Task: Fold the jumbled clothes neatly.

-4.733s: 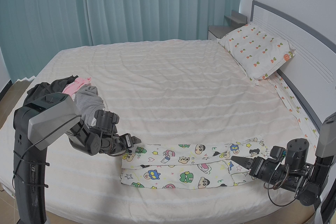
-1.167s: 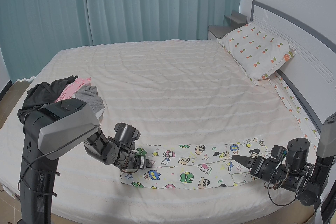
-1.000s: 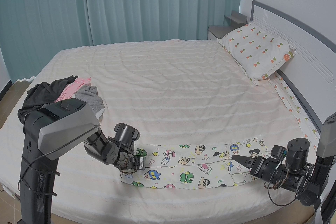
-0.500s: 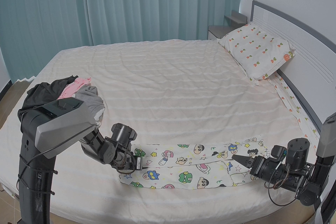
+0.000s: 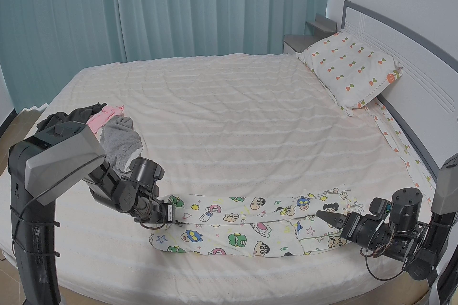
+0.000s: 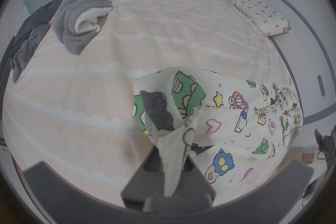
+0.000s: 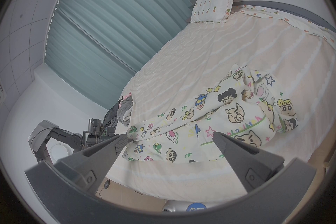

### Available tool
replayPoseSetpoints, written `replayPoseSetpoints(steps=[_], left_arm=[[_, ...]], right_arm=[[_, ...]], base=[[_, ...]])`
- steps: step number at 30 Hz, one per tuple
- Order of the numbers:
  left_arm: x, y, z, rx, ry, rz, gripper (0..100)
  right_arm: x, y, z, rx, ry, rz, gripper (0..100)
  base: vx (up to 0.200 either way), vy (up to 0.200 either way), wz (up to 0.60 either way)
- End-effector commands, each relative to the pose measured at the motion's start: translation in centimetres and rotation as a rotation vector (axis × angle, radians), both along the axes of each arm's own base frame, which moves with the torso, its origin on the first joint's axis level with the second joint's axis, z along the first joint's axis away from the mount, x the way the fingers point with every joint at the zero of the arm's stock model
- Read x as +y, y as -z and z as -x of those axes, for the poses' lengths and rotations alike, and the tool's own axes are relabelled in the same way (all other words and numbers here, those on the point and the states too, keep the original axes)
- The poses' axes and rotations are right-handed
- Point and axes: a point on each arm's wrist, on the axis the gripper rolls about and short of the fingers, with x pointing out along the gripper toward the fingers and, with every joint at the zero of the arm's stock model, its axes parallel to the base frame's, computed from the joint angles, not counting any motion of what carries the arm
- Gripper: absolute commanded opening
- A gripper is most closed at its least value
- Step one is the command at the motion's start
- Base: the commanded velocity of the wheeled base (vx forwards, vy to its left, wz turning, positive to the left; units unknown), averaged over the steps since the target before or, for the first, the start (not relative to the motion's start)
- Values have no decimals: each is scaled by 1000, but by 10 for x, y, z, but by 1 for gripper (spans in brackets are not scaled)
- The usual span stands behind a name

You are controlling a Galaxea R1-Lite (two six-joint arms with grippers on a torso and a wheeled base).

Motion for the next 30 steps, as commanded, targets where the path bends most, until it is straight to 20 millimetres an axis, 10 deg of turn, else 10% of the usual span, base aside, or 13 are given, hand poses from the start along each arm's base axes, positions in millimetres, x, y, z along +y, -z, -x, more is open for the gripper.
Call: replayPoseSetpoints(steps=[1, 30], left_arm=[[15, -18, -2, -32, -35, 19, 0], [176, -81, 29, -92, -309, 78, 0]], right_arm=[[-1, 1, 3, 8, 0, 2, 100], [-2, 1, 3, 25, 9, -24, 100]], base=[[0, 0, 0], [0, 0, 0]])
